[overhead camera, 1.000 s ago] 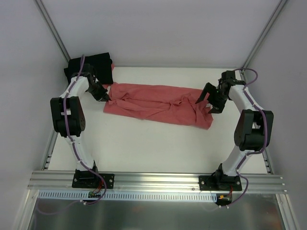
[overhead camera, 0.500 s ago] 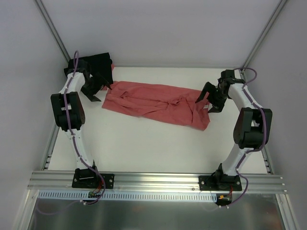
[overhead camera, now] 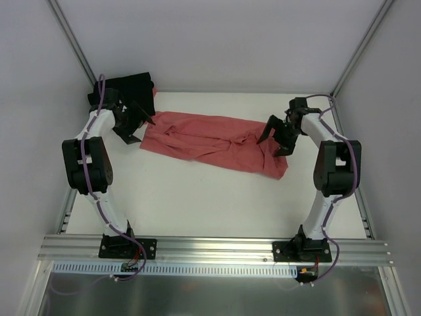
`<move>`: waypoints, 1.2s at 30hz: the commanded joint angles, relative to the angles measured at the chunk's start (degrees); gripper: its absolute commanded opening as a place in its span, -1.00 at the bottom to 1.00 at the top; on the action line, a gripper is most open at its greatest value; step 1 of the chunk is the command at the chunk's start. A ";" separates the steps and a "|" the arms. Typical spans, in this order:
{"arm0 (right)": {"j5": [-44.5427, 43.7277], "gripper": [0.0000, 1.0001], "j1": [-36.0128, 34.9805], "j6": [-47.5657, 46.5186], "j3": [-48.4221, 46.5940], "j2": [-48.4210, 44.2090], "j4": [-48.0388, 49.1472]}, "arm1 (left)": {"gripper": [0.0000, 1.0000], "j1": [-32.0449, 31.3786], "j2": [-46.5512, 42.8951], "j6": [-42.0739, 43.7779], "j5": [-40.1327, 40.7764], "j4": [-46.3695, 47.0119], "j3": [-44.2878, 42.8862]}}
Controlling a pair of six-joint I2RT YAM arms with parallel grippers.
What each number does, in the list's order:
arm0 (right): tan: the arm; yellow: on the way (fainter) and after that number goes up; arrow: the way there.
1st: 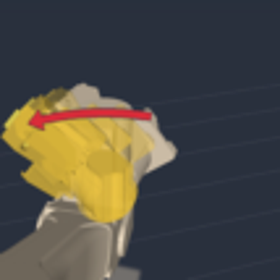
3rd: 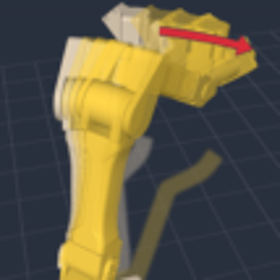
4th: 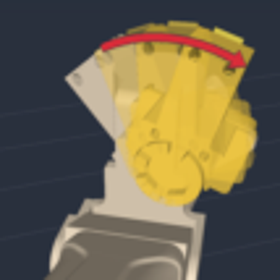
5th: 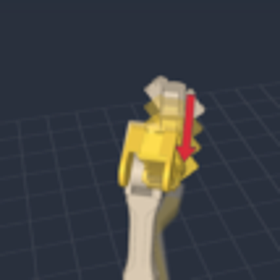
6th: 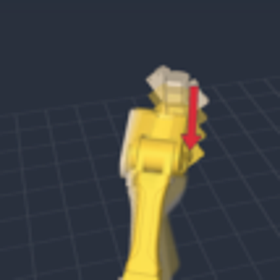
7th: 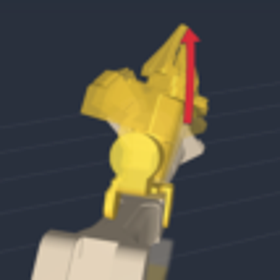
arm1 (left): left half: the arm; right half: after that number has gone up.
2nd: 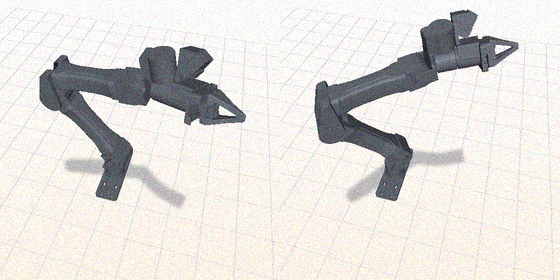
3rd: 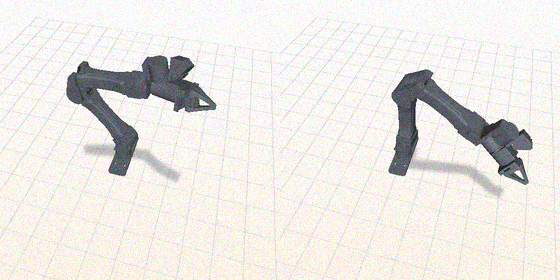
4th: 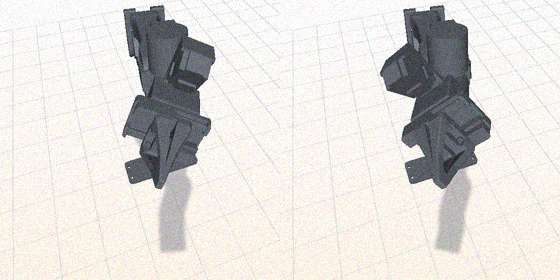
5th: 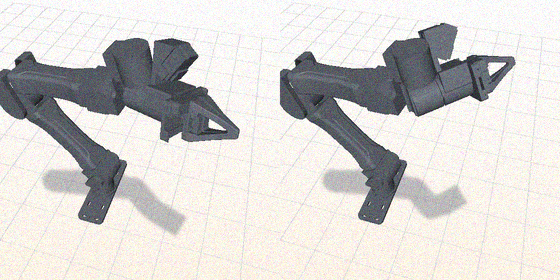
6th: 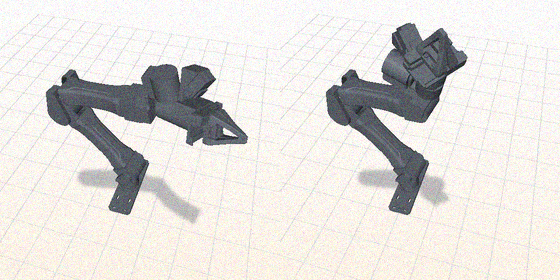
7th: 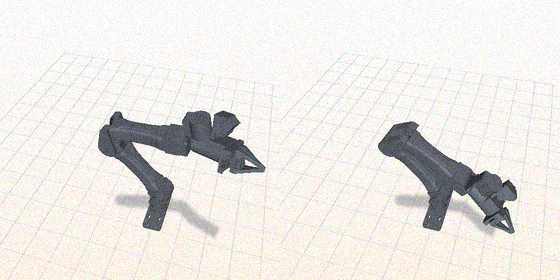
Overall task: Fold and stack the t-shirts
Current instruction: Fold the other side of the tshirt into a rectangle
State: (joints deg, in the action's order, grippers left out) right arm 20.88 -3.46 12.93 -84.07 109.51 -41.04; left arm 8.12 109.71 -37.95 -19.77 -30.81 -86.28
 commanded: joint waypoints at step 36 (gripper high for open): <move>5.48 0.99 -7.69 3.95 -11.31 1.66 -3.18 | 0.97 -9.79 4.11 -1.77 -6.60 1.63 2.08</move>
State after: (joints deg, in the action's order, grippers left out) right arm 24.75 -10.02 16.49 -98.28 110.54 -45.28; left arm -1.48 114.17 -39.51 -25.47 -28.93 -83.09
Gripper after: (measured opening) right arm 0.993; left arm 0.986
